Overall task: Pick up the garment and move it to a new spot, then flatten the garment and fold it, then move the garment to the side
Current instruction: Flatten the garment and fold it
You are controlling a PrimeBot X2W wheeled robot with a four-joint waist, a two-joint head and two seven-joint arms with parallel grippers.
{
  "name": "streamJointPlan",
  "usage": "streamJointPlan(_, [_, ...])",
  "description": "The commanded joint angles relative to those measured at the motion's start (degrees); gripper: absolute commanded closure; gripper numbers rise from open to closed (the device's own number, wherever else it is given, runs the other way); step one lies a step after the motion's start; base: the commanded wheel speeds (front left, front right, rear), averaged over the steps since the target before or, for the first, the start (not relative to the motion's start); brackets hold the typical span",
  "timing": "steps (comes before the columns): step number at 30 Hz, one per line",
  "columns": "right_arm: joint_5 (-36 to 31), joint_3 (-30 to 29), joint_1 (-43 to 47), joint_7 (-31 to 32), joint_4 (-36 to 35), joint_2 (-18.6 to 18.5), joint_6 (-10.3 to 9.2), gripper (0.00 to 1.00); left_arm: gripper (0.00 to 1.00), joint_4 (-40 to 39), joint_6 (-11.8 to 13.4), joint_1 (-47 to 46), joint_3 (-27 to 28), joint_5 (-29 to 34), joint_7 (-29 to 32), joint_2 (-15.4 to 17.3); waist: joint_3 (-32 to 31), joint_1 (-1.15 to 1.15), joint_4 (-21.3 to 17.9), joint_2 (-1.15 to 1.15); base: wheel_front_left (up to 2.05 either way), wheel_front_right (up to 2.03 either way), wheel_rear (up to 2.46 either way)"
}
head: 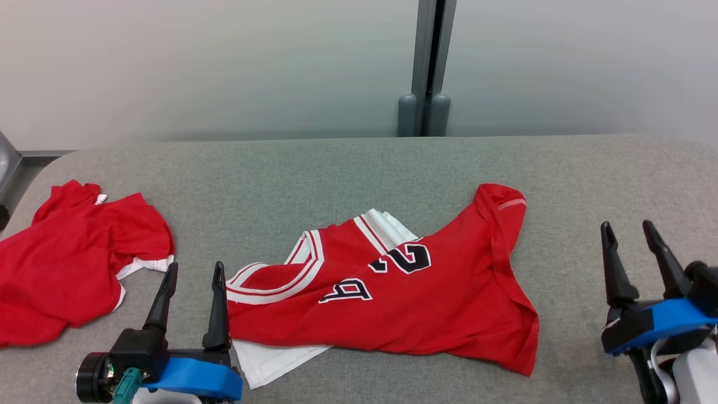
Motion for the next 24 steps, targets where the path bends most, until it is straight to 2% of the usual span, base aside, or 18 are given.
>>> streamJointPlan(1, [-1.4,-1.3,3.8,-0.2,-3.5,2.0,0.01,0.0,0.0,-0.1,-0.1,0.7,0.4,0.2,-0.1,0.2,-0.7,0.0,-0.6,0.0,0.0,0.0,0.0])
streamJointPlan(7, [-5.1,-3.5,11.9,-0.2,-10.8,7.5,0.01,0.0,0.0,0.1,-0.3,1.9,0.7,0.5,-0.1,0.1,-1.7,0.0,-0.8,0.0,0.0,0.0,0.0])
streamJointPlan(13, [-7.8,-4.5,17.9,1.7,-16.4,11.0,0.01,0.0,0.0,0.1,-0.1,2.3,1.0,1.1,-0.1,0.1,-2.0,0.0,-0.3,0.0,0.0,0.0,0.0])
streamJointPlan(24, [-9.3,-5.2,24.5,5.8,-21.9,12.6,0.01,0.0,0.0,-0.5,1.6,2.8,2.1,1.6,-0.1,-0.1,-2.4,0.0,0.1,0.0,0.0,0.0,0.0])
